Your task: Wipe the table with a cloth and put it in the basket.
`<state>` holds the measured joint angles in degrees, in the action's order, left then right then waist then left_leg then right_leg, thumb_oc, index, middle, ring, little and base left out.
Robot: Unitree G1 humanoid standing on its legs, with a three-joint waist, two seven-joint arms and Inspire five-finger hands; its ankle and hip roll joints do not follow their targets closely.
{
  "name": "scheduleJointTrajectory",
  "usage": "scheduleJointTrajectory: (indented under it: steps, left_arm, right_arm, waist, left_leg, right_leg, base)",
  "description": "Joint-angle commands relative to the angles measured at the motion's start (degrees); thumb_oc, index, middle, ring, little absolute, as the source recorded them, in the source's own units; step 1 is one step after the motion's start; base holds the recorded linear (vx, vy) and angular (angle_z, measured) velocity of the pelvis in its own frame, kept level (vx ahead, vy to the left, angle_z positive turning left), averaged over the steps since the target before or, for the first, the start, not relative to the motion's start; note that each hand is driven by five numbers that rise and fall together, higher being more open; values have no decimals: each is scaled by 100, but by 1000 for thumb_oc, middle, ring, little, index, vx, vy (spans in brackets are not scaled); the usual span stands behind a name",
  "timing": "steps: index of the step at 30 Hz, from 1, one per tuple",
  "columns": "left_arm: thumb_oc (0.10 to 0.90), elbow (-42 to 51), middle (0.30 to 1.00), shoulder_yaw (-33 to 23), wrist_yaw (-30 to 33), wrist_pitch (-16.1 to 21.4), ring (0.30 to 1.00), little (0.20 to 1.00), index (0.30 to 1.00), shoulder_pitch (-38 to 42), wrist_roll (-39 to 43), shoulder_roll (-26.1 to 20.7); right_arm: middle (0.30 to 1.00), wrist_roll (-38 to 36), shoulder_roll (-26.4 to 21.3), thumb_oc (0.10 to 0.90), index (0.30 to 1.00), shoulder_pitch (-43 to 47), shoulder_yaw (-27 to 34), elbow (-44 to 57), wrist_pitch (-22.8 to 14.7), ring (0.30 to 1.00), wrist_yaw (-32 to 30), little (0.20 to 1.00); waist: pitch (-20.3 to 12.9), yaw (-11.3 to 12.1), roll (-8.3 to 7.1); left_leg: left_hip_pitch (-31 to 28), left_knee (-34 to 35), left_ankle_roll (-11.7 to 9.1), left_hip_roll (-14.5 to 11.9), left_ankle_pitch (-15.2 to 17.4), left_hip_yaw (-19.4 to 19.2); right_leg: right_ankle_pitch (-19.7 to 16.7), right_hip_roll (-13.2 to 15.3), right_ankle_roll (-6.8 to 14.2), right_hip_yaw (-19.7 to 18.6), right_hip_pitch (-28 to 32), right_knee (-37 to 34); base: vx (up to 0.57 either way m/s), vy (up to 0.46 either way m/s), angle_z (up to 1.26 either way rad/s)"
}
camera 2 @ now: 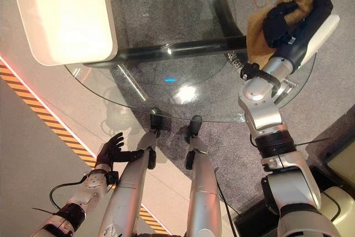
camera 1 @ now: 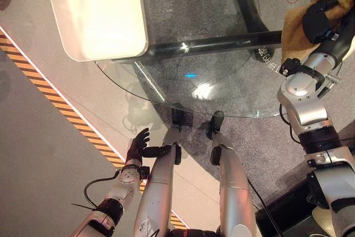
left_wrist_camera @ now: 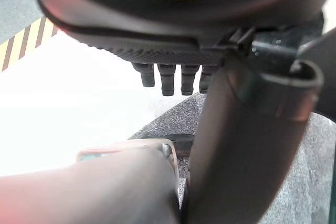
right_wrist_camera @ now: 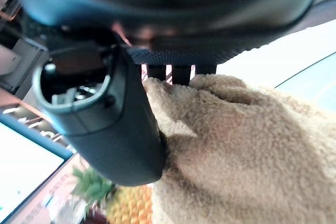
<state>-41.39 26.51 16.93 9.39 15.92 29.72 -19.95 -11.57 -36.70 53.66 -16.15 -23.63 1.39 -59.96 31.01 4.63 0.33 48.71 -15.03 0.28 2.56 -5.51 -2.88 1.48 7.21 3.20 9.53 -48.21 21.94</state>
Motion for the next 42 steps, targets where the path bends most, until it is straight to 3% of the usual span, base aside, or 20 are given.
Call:
scheduleJointTrajectory:
  steps: [1, 3, 6, 12, 13, 17, 19, 26, 30, 35, 42]
  left_arm:
    - [800, 136, 900, 254, 71, -118, 900, 900, 900, -543, 30, -70]
    - [800, 251, 900, 304, 72, -157, 900, 900, 900, -540, 112, -172]
    - [800, 325, 900, 311, 16, -169, 900, 900, 900, -512, 177, -275]
    - [800, 333, 900, 384, -42, -86, 900, 900, 900, -513, 290, -412]
    - [800, 300, 900, 430, -72, -68, 900, 900, 900, -632, 281, -403]
    - [800, 281, 900, 453, -100, -49, 900, 900, 900, -623, 279, -401]
    - [800, 246, 900, 487, -144, 12, 900, 900, 900, -631, 247, -377]
    - [800, 272, 900, 559, -174, 67, 900, 900, 900, -653, 224, -364]
    - [800, 288, 900, 577, -142, 55, 900, 900, 900, -652, 169, -275]
    - [800, 242, 900, 567, -121, 41, 900, 900, 900, -583, 115, -142]
    - [800, 176, 900, 585, -59, -46, 900, 900, 900, -455, 26, 71]
  right_arm:
    - [300, 1260, -1120, 100, 300, 703, -176, 353, 512, 300, -644, 200]
    - [300, 1575, -1356, 100, 300, 977, -540, 131, 1069, 300, -411, 200]
    - [300, 1436, -1503, 100, 300, 1249, -1005, -223, 1265, 300, -11, 200]
    - [300, 992, -1418, 100, 300, 1456, -1612, -896, 1054, 300, 930, 200]
    - [300, 900, -1323, 100, 300, 1388, -1730, -1025, 1029, 300, 1141, 200]
    - [300, 773, -1181, 100, 300, 1465, -1888, -1233, 1015, 300, 1581, 200]
    - [300, 502, -968, 100, 300, 1533, -2112, -1558, 863, 300, 2009, 200]
    - [300, -74, -669, 100, 300, 1372, -2018, -1856, 420, 300, 2373, 200]
    - [300, -700, -326, 100, 300, 1022, -1690, -1655, -274, 300, 2839, 200]
    - [300, -1219, 102, 100, 300, 691, -1421, -1235, -864, 300, 3270, 200]
    - [300, -1423, 798, 100, 300, 342, -1336, -409, -1166, 300, 3774, 200]
  waist:
    - [-121, 93, 277]
    - [-121, 127, 287]
    - [-121, 166, 298]
    - [-121, 276, 327]
    - [-121, 334, 355]
    - [-121, 383, 371]
    - [-121, 458, 406]
    - [-121, 520, 449]
    - [-121, 512, 463]
    - [-121, 492, 474]
    - [-121, 458, 472]
  left_leg:
    - [28, -701, 177, 215, 915, 33]
    - [100, -728, 176, 224, 909, 55]
    - [187, -747, 185, 246, 899, 85]
    - [334, -789, 186, 251, 888, 139]
    - [109, -816, 159, 222, 1088, 164]
    - [129, -813, 146, 222, 1080, 169]
    - [149, -806, 139, 224, 1070, 182]
    - [113, -757, 116, 219, 1050, 193]
    - [93, -728, 105, 232, 1050, 193]
    - [47, -674, 87, 248, 1023, 176]
    - [7, -619, 63, 262, 971, 149]
  right_leg:
    - [-472, 27, 408, 67, -37, -312]
    - [-471, 48, 421, 94, -76, -313]
    - [-483, 59, 429, 115, -148, -324]
    - [-481, 86, 430, 184, -264, -288]
    - [-296, 64, 479, 145, -80, -199]
    - [-282, 81, 464, 187, -97, -178]
    - [-269, 114, 444, 235, -111, -154]
    - [-260, 139, 428, 268, -84, -143]
    - [-246, 134, 420, 263, -84, -146]
    - [-235, 133, 408, 255, -57, -179]
    - [-247, 142, 403, 236, -40, -215]
  base:
    - [10, 48, 14]
    - [4, 41, 18]
    - [8, 32, 16]
    - [17, 11, 8]
    - [60, 5, 2]
    - [15, 1, 1]
    - [0, 0, 0]
    - [0, 5, 3]
    - [0, 0, 0]
    - [0, 0, 0]
    - [0, 0, 0]
